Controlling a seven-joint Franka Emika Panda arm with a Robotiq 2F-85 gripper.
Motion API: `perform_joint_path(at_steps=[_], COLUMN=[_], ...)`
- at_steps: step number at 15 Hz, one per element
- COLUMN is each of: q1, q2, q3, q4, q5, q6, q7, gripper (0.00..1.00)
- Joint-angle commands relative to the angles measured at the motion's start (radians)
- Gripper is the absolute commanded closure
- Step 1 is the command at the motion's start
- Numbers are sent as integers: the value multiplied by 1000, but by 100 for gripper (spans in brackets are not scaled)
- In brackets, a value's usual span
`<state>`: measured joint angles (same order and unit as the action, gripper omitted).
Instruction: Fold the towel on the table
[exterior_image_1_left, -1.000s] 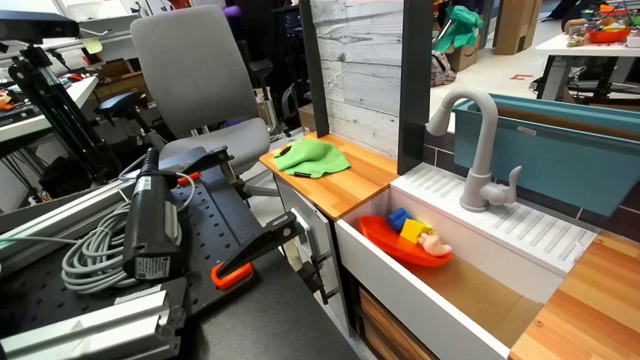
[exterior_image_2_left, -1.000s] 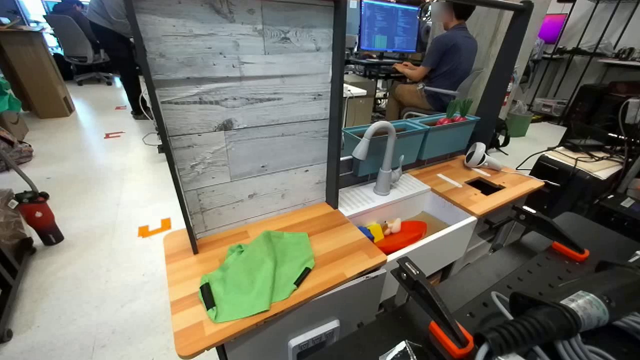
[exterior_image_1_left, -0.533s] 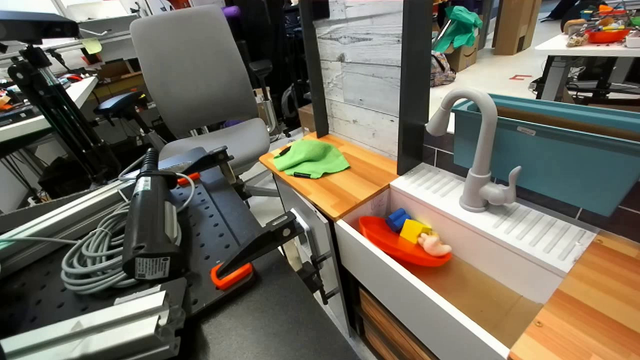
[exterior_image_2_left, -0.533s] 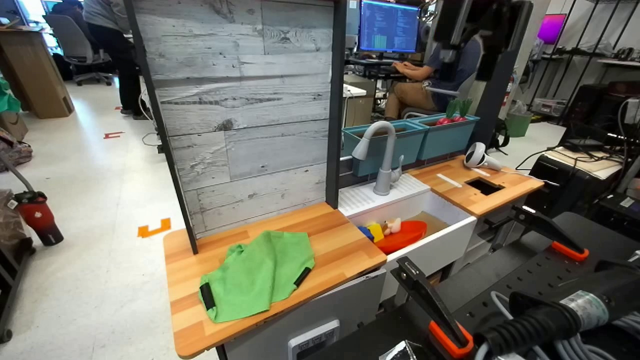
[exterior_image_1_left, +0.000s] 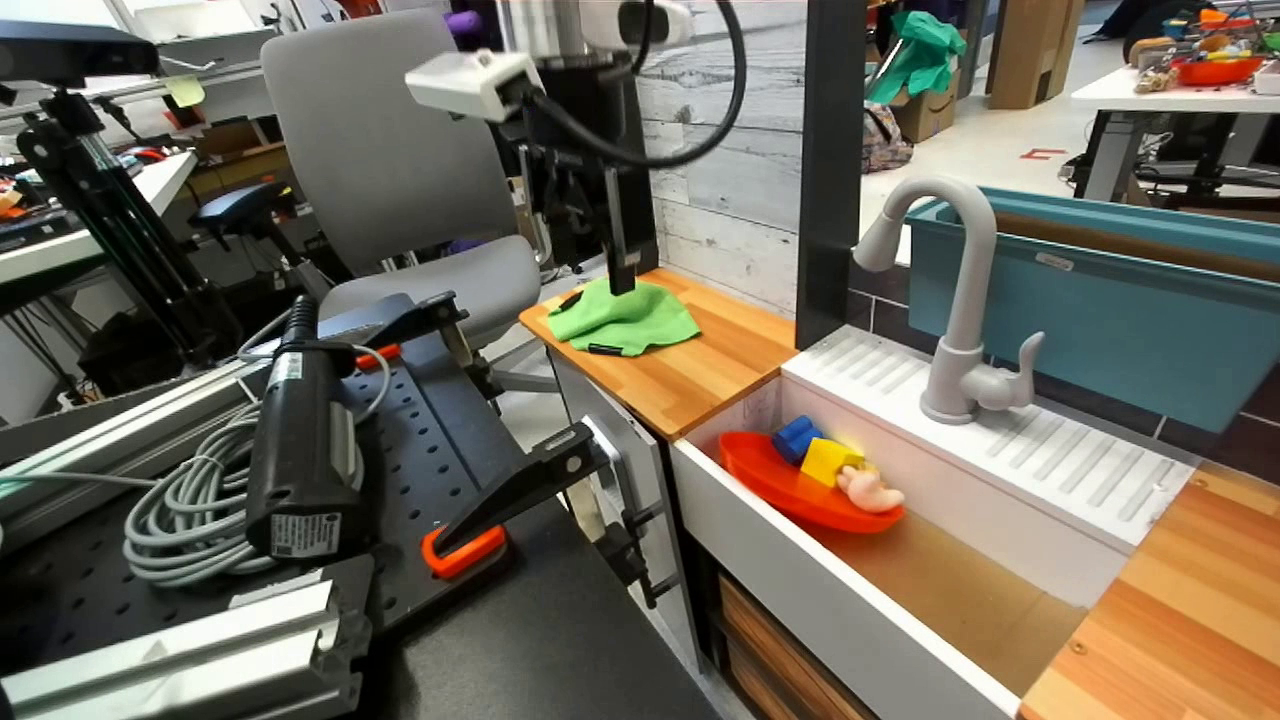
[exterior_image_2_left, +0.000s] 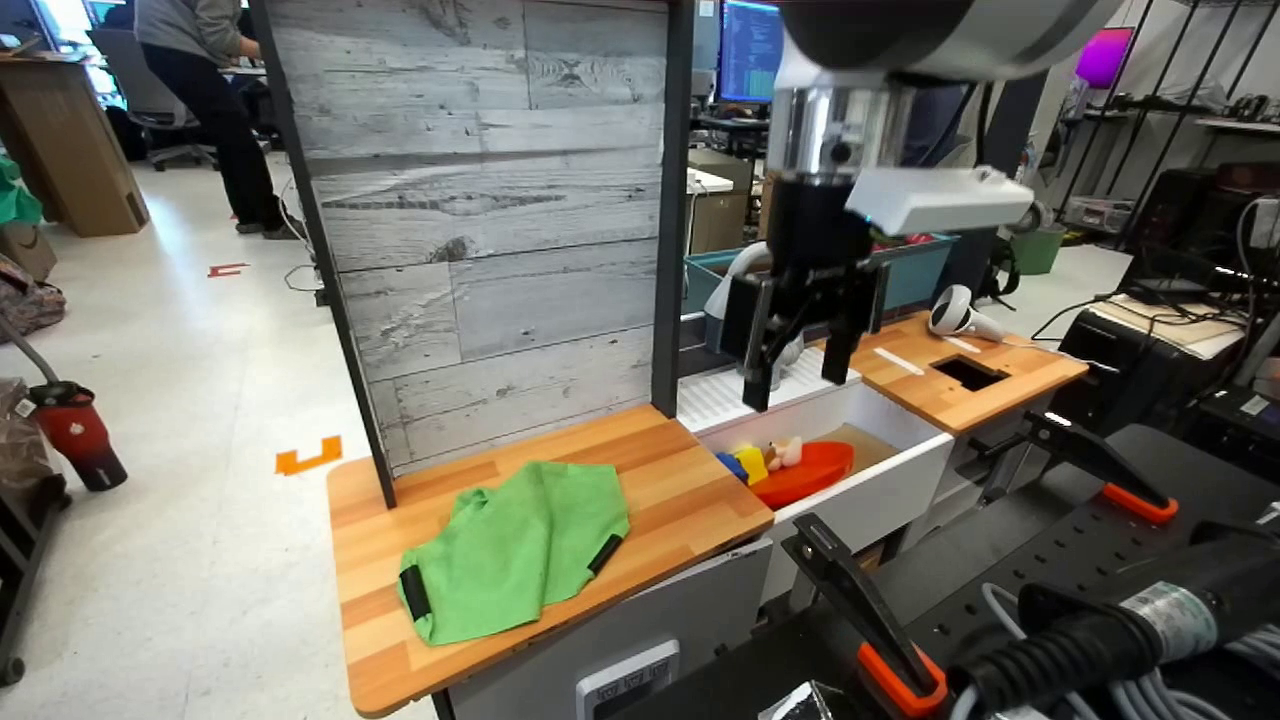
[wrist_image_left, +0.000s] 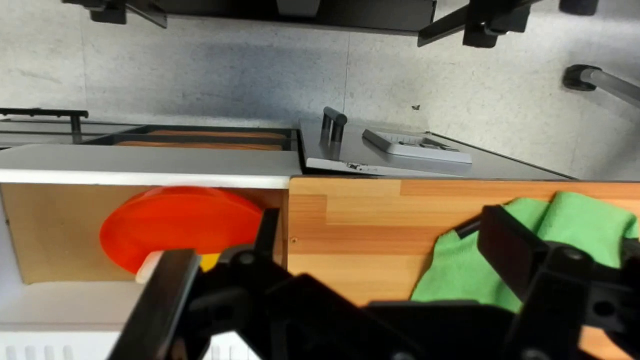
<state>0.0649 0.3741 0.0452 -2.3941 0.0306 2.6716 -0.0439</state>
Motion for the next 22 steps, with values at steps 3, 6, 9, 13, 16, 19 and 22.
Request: perform_joint_path(at_steps=[3, 6, 9, 13, 16, 19, 22], q1=[2, 12, 30, 62, 83, 97, 87], q2=[290, 390, 477, 570, 625, 660, 663], q3=[65, 92, 110, 116, 113, 105, 110], q4=[191, 283, 378, 493, 561, 598, 601], q5=[56, 75, 80, 82, 83, 76, 77], q6=[72, 77, 91, 108, 123, 130, 125], q7=[60, 75, 93, 131, 157, 165, 157], gripper=[0, 0, 0, 0, 0, 34, 57])
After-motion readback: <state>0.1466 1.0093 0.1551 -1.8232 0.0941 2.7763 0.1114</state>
